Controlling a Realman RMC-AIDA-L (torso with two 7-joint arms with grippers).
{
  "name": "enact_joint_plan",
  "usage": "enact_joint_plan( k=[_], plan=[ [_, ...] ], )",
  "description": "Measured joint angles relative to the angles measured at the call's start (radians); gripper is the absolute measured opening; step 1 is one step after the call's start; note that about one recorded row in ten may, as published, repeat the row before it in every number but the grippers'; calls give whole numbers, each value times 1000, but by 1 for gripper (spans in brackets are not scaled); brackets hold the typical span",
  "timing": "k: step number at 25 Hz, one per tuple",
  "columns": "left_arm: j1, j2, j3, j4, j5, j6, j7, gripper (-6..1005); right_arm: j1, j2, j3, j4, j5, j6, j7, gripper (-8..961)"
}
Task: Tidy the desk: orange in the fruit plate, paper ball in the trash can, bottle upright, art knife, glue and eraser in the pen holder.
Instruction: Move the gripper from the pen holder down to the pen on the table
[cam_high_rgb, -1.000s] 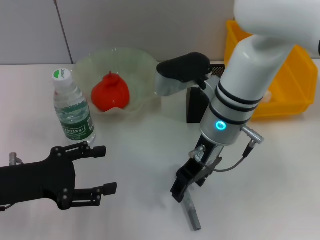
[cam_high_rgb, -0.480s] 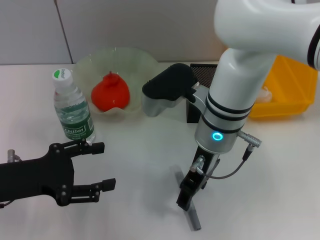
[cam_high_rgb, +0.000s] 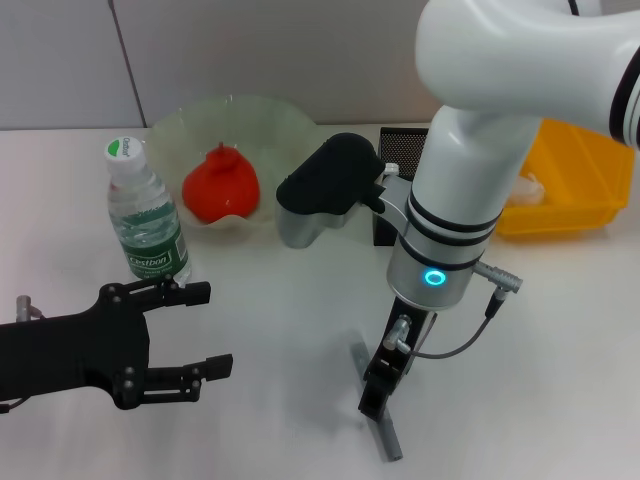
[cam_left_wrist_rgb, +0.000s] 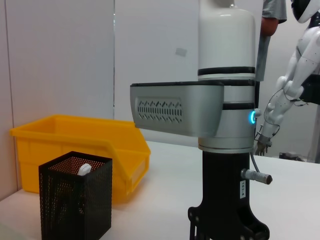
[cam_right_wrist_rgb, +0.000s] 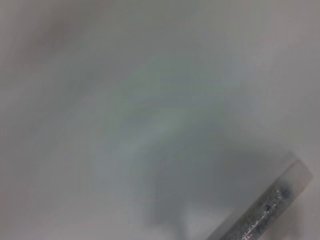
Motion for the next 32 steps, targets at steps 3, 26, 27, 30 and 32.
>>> enact_joint_plan(
  k=[3, 26, 27, 30, 32],
  plan=[
    [-1, 0, -2, 0, -1, 0, 0, 846, -3, 0, -21, 10, 22, 2, -13, 672],
    [1, 0, -12, 0, -1, 6, 7, 846, -11, 0, -120, 32, 79, 32, -43, 659],
    [1, 0, -12, 0, -1, 6, 7, 846, -12, 0, -120, 32, 81, 33, -43, 658],
    [3, 0, -12, 0, -1, 7, 9, 846, -13, 0, -123, 32, 88, 37, -43, 656],
    [3, 0, -12, 0, -1, 8, 9, 846, -14, 0, -128, 32, 89, 37, -41, 655]
  ],
)
